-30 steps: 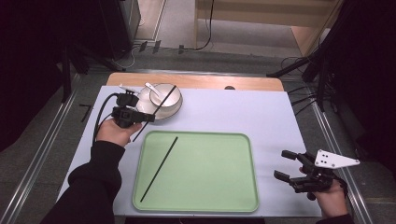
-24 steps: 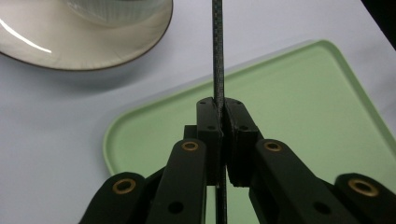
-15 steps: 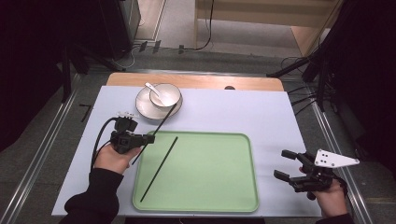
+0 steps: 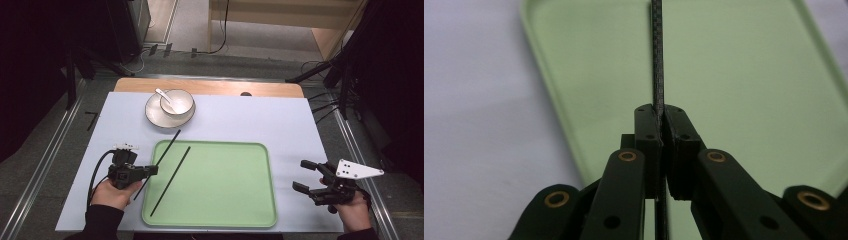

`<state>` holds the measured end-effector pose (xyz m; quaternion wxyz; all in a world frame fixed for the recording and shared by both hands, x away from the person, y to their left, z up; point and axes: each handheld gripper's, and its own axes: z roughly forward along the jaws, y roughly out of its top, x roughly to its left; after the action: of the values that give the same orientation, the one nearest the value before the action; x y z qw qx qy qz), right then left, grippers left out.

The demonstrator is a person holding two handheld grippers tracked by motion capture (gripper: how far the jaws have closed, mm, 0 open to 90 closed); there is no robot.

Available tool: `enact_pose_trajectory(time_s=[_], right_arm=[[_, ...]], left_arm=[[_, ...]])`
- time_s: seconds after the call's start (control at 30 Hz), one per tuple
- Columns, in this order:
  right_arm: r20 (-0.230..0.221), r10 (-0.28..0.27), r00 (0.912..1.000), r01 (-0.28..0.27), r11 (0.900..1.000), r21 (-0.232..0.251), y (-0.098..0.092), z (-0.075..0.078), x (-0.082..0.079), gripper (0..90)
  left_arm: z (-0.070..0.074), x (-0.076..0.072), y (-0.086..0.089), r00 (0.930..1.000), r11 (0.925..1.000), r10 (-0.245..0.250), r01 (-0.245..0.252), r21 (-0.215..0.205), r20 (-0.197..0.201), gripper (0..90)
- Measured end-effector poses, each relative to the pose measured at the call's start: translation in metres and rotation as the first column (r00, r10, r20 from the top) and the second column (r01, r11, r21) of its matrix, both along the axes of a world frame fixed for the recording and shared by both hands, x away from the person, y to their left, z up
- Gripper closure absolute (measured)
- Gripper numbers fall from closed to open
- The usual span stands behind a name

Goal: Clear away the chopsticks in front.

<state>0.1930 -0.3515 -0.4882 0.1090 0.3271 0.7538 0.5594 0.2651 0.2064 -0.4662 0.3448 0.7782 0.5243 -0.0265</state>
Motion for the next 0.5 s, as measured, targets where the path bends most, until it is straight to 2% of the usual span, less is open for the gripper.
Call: enact_pose_trajectory(time_s=[0.03,0.13,0.2,0.37,0.5], right_arm=[[0.001,0.004,1.0,-0.004,1.0,-0.001,0.001,0.0,0.0,16.1],[0.0,0.003,1.0,-0.003,1.0,-0.003,0.001,0.0,0.0,16.1],[0.001,0.003,1.0,-0.003,1.0,-0.003,0.001,0.0,0.0,16.1],[-0.001,0.002,1.0,-0.002,1.0,-0.006,0.001,0.0,0.0,16.1],[0.002,0.001,1.0,-0.001,1.0,-0.007,0.001,0.0,0.0,16.1]], left_arm=[[-0.004,-0.005,-0.004,0.9999,0.9997,-0.007,0.007,0.024,-0.014,86.0],[-0.008,-0.007,-0.007,0.9997,0.9992,-0.001,0.002,0.039,-0.025,85.9],[-0.012,-0.006,-0.008,0.9995,0.9973,0.0,0.002,0.073,-0.03,85.9],[-0.022,0.0,-0.006,0.9973,0.9955,0.02,-0.013,0.094,-0.071,85.8],[-0.03,0.002,-0.01,0.995,0.991,0.022,-0.009,0.134,-0.097,85.8]])
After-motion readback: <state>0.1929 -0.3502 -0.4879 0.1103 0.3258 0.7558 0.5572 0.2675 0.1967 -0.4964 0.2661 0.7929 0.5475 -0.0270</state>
